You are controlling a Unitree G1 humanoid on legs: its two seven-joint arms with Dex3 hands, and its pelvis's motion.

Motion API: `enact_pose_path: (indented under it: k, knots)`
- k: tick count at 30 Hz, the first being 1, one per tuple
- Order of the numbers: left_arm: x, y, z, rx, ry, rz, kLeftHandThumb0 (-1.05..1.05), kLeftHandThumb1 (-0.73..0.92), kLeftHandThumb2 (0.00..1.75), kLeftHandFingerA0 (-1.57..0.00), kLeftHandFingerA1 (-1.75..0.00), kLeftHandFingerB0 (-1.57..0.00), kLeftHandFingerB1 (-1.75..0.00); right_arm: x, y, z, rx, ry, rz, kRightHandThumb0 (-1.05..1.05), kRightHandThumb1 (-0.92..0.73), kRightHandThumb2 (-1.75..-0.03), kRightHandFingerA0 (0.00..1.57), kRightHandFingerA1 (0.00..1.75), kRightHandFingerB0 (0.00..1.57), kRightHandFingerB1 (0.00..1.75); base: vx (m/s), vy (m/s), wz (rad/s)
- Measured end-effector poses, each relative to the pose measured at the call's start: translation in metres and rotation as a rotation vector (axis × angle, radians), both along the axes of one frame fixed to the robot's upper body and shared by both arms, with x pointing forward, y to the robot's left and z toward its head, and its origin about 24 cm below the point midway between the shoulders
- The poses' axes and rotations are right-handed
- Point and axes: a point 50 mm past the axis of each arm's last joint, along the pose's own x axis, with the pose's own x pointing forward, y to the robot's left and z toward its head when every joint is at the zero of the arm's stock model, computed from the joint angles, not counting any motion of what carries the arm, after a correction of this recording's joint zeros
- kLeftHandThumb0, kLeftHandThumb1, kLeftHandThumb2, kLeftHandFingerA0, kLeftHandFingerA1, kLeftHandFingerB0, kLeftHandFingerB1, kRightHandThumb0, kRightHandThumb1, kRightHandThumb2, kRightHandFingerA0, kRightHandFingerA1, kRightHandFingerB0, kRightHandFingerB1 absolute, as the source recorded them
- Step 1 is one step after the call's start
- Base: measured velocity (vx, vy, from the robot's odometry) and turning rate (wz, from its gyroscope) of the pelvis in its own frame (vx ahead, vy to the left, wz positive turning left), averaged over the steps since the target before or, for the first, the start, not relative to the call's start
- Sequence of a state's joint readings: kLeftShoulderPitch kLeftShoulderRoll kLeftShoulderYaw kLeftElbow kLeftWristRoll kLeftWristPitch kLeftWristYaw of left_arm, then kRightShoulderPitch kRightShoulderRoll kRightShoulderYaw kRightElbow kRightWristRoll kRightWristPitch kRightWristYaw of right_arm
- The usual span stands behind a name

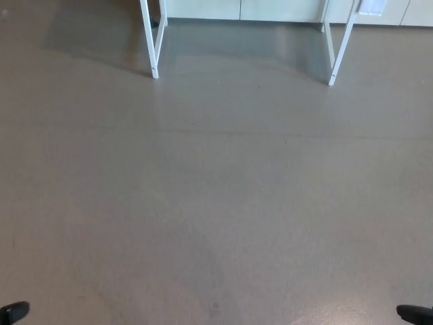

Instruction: The robot walk towards a table in front and then pushes a layer of a file tray back to its original position using its right hand

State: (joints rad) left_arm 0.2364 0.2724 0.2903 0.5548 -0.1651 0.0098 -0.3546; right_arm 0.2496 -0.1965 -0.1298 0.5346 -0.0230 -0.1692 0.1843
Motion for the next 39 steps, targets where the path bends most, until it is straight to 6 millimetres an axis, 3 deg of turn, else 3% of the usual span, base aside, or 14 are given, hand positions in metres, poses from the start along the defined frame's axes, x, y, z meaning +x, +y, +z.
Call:
enact_pose_path:
  k: [8,9,10,12,13,18,19,20,22,23,24,34,39]
  knots:
    - [-0.023,0.001,-0.006,-0.069,0.041,0.002,0.0,0.56,0.56,-0.41,-0.46,-0.37,-0.35,-0.021,-0.001,-0.004,0.009,0.031,0.008,-0.28,-0.45,-0.64,0.65,0.5,0.52,0.47,0.0,0.0,0.0]
    - [-0.025,0.001,-0.007,-0.075,0.045,0.001,0.02,0.54,0.55,-0.41,-0.47,-0.4,-0.36,-0.022,-0.001,-0.005,0.009,0.032,0.008,-0.2,-0.5,-0.55,0.69,0.45,0.54,0.41,0.0,0.0,0.0]
    - [-0.026,0.0,-0.007,-0.08,0.047,0.001,0.04,0.53,0.55,-0.39,-0.47,-0.41,-0.37,-0.023,-0.001,-0.005,0.01,0.033,0.008,-0.28,-0.43,-0.64,0.65,0.51,0.52,0.47,0.0,0.0,0.0]
    - [-0.028,0.0,-0.008,-0.089,0.05,0.0,0.04,0.53,0.55,-0.39,-0.47,-0.41,-0.37,-0.024,-0.001,-0.006,0.014,0.037,0.007,-0.28,-0.43,-0.64,0.65,0.51,0.52,0.47,0.0,-0.002,-0.04]
    - [-0.03,0.0,-0.01,-0.096,0.059,0.002,0.05,0.52,0.54,-0.37,-0.45,-0.43,-0.36,-0.024,-0.001,-0.006,0.015,0.036,0.008,-0.21,-0.49,-0.55,0.69,0.44,0.55,0.41,0.23,0.075,0.01]
    - [-0.033,0.001,-0.01,-0.104,0.061,-0.008,0.09,0.52,0.57,-0.31,-0.45,-0.45,-0.39,-0.03,-0.002,-0.01,0.015,0.058,0.007,-0.23,-0.49,-0.55,0.7,0.45,0.56,0.42,-0.05,-0.01,0.21]
    - [-0.035,0.0,-0.011,-0.108,0.065,-0.009,0.04,0.33,0.84,-0.26,-0.57,-0.33,-0.56,-0.03,-0.003,-0.011,0.013,0.059,0.007,-0.23,-0.49,-0.55,0.7,0.45,0.56,0.42,-0.08,0.015,-0.08]
    - [-0.04,-0.001,-0.013,-0.113,0.08,-0.009,0.03,0.5,0.53,-0.35,-0.44,-0.44,-0.36,-0.031,-0.004,-0.011,0.01,0.063,0.005,-0.22,-0.49,-0.55,0.7,0.45,0.56,0.42,0.06,0.069,-0.06]
    - [-0.045,-0.002,-0.015,-0.112,0.092,-0.014,0.01,0.5,0.53,-0.35,-0.43,-0.44,-0.35,-0.032,-0.003,-0.012,0.01,0.064,0.006,-0.23,-0.49,-0.55,0.71,0.45,0.56,0.42,0.06,0.102,-0.01]
    - [-0.046,-0.001,-0.016,-0.107,0.096,-0.018,0.0,0.31,0.82,-0.25,-0.56,-0.32,-0.56,-0.033,-0.003,-0.012,0.011,0.065,0.008,-0.23,-0.49,-0.55,0.71,0.45,0.56,0.41,-0.02,0.153,-0.06]
    - [-0.048,-0.001,-0.017,-0.105,0.102,-0.018,-0.02,0.48,0.52,-0.34,-0.43,-0.45,-0.36,-0.033,-0.003,-0.013,0.01,0.067,0.01,-0.23,-0.49,-0.55,0.72,0.45,0.57,0.41,0.1,0.223,-0.12]
    - [-0.048,0.008,-0.018,-0.06,0.093,-0.017,-0.16,0.44,0.55,-0.38,-0.45,-0.44,-0.38,-0.035,0.005,-0.016,0.024,0.07,0.034,-0.23,-0.5,-0.55,0.69,0.44,0.55,0.41,0.2,0.221,-0.1]
    - [-0.047,0.009,-0.018,-0.047,0.087,-0.017,-0.13,0.46,0.55,-0.39,-0.45,-0.46,-0.37,-0.031,0.005,-0.014,0.025,0.058,0.04,-0.23,-0.5,-0.55,0.69,0.44,0.55,0.41,0.21,-0.053,0.11]
